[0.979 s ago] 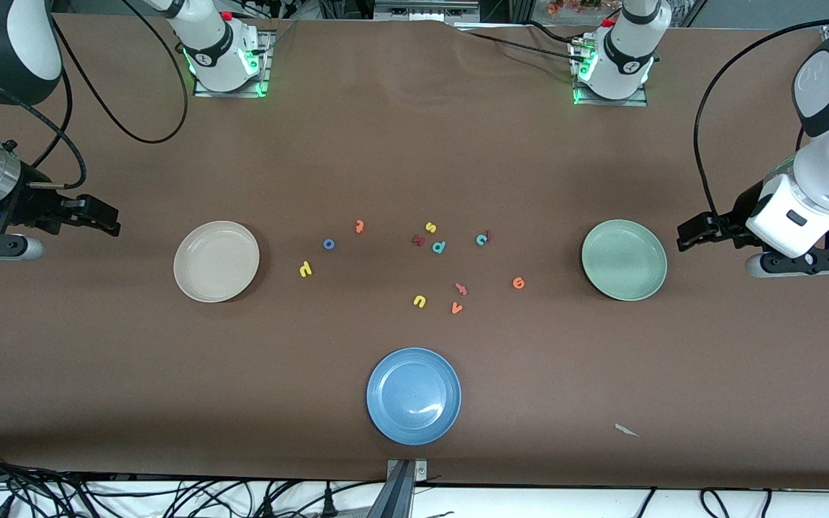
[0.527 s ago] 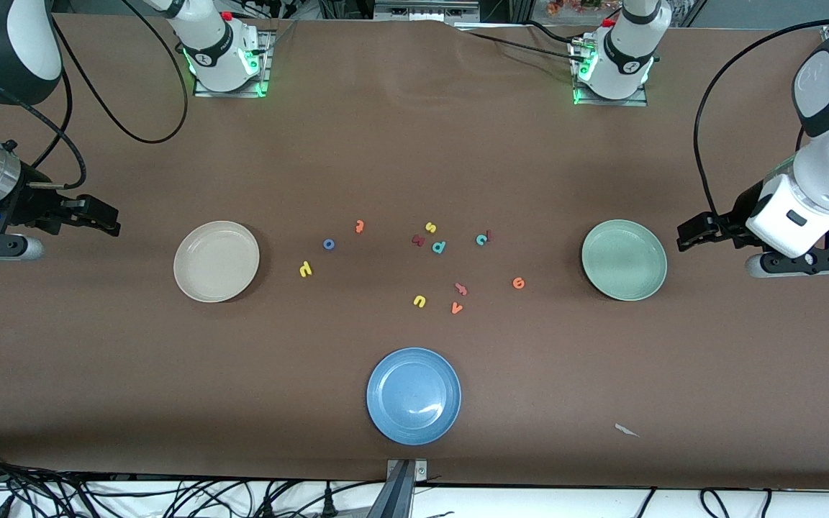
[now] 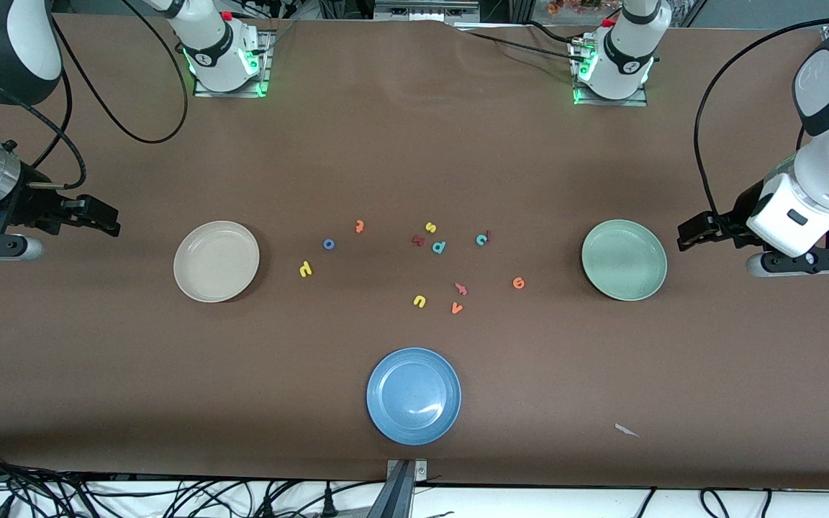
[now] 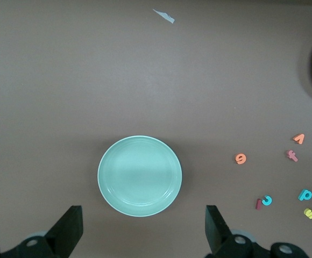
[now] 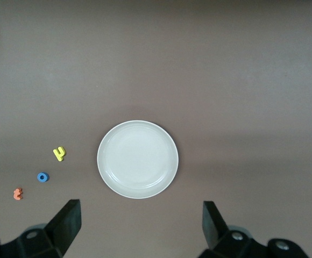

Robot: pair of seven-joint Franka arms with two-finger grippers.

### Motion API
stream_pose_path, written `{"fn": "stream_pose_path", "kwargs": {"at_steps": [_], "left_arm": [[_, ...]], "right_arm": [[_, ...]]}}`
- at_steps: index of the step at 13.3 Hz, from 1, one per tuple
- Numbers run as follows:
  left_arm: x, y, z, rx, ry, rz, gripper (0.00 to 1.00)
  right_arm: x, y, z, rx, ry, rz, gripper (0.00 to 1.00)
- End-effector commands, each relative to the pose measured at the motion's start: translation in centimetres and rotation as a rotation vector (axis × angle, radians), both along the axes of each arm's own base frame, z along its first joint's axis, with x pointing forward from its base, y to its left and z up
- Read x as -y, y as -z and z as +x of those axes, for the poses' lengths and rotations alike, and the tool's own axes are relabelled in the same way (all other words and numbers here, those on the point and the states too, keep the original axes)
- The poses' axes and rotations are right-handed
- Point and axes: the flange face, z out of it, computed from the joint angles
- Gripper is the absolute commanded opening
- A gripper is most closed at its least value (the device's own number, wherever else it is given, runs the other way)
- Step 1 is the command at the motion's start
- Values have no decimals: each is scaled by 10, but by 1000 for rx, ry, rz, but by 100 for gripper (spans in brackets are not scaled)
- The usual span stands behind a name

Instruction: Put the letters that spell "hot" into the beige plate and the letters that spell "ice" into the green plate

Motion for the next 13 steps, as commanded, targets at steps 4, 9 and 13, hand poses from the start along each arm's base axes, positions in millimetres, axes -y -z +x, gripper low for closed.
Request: {"fn": "stream_pose_path", "kwargs": {"at_steps": [4, 9, 13], "left_arm": [[-1, -4, -7, 0, 24, 26, 100], [-1, -2, -7, -3, 26, 26, 100], [-1, -2, -7, -3, 26, 26, 100]], "right_arm": [[2, -1, 1, 11, 6, -1, 100], [3, 2, 2, 4, 9, -2, 100], [-1, 2, 2, 3, -3, -12, 100]]}}
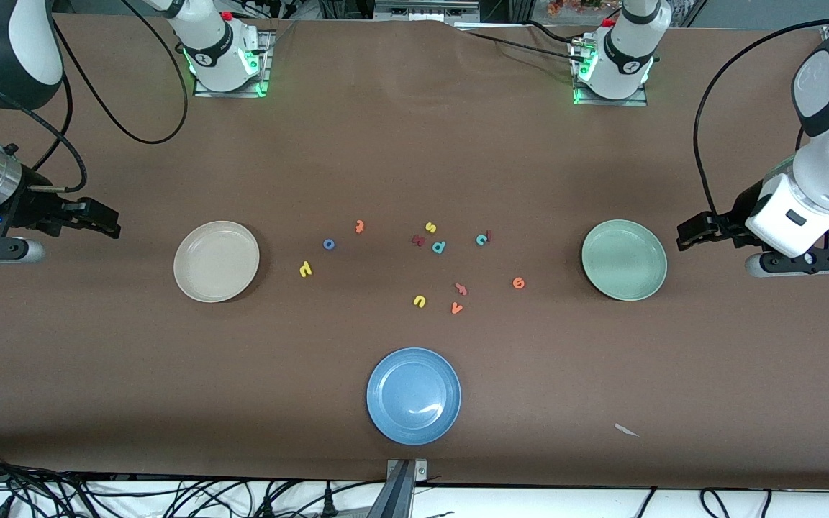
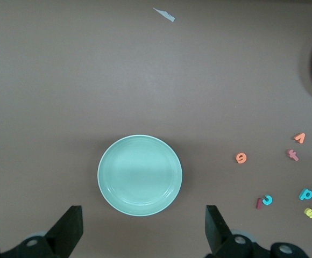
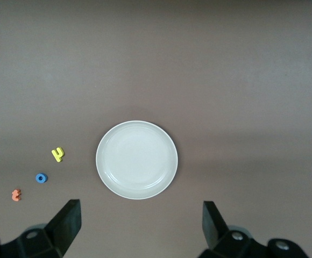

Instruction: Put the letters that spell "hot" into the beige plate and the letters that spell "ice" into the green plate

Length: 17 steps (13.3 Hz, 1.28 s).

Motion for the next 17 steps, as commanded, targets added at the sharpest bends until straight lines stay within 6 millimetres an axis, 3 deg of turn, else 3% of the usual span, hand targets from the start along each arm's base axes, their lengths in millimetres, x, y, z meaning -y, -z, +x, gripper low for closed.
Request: {"fn": "stream_pose_path", "kwargs": {"at_steps": [1, 7, 10, 13, 15, 17], "left_arm": [[-1, -4, -7, 0, 26, 25, 100], [-3, -1, -8, -6, 37, 26, 100], [-33, 12, -5, -24, 68, 25, 100], [-76, 40, 6, -35, 80, 20, 100], [-90, 65, 12, -71, 72, 13, 100], [-99, 106, 13, -141, 61, 11, 100]], "right_arm": [[0, -2, 0, 5, -1, -7, 100], [-2, 2, 2, 4, -5, -11, 100], [-9, 14, 3, -25, -31, -18, 100], [-37, 21, 2, -40, -64, -19, 100], [-53, 23, 2, -43, -93, -18, 100], [-79, 37, 3, -61, -127, -14, 100]]}}
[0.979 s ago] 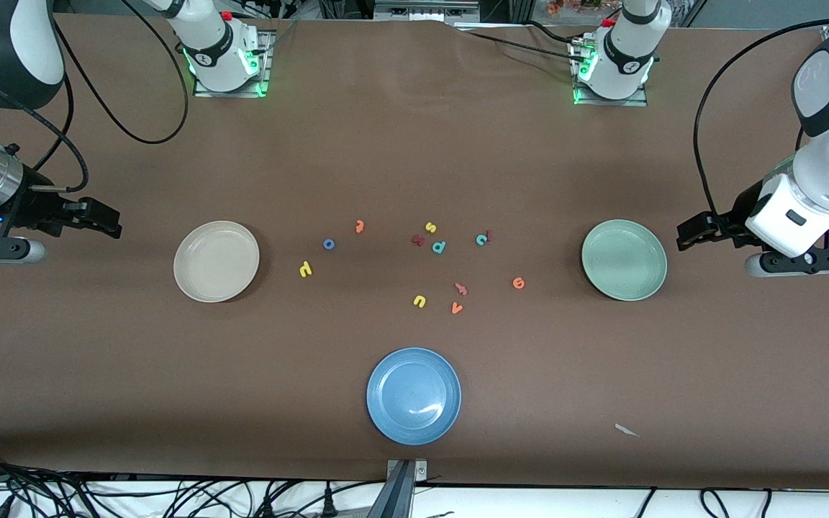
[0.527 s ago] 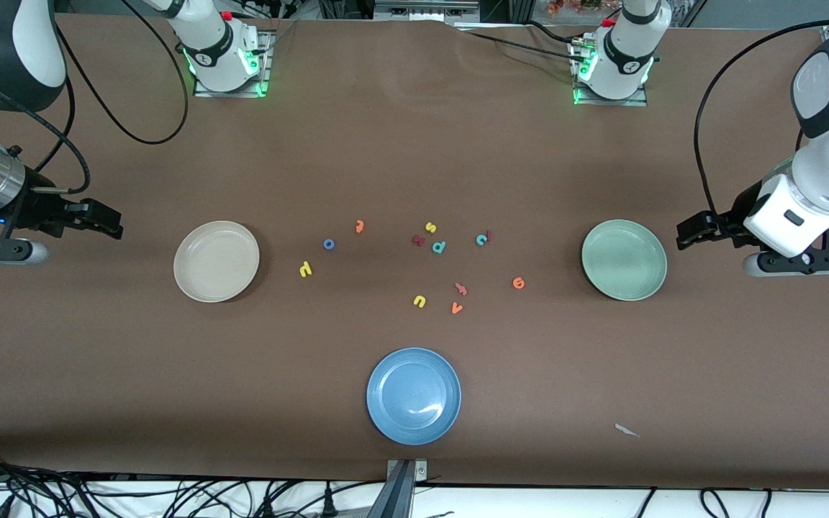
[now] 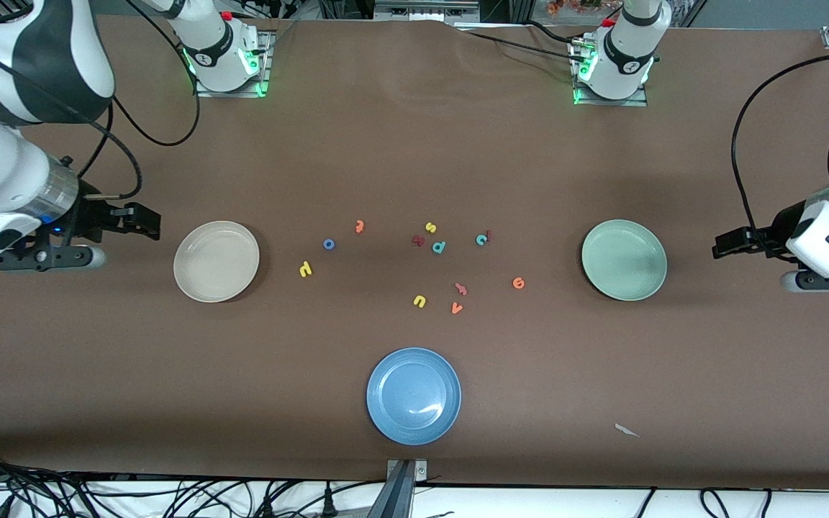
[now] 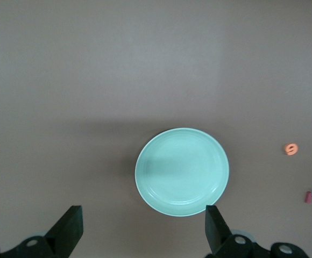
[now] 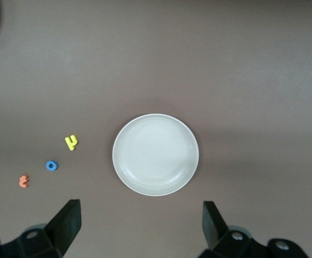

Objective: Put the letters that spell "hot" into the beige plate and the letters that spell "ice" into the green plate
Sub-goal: 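Reach the right gripper to the yellow letter while the left gripper reaches the orange letter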

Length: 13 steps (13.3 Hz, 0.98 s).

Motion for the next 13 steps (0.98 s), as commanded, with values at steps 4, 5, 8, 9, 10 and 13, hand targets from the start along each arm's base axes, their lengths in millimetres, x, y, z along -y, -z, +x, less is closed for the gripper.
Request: {"fn": "stream_pose_path", "kwargs": {"at_steps": [4, 5, 8, 9, 10, 13], "left_arm": [[-9, 94, 6, -144, 47, 51, 100], [-9, 102, 6, -148, 45, 50, 100], [32, 100, 8, -143, 1, 40, 100], [59, 105, 8, -152, -27, 27, 100], [85, 109, 7, -161, -64, 31, 100], [150, 125, 8, -150, -191, 20, 100]], "right_arm": [[-65, 37, 0, -50, 5, 8, 100], [-86, 45, -3, -66, 16, 39, 100], [-121, 67, -8, -46, 15, 86, 100], [-124, 77, -9, -33, 26, 108, 100], [-129, 89, -13, -21, 20, 121, 100], [-142, 120, -17, 19, 4, 136, 100]]}}
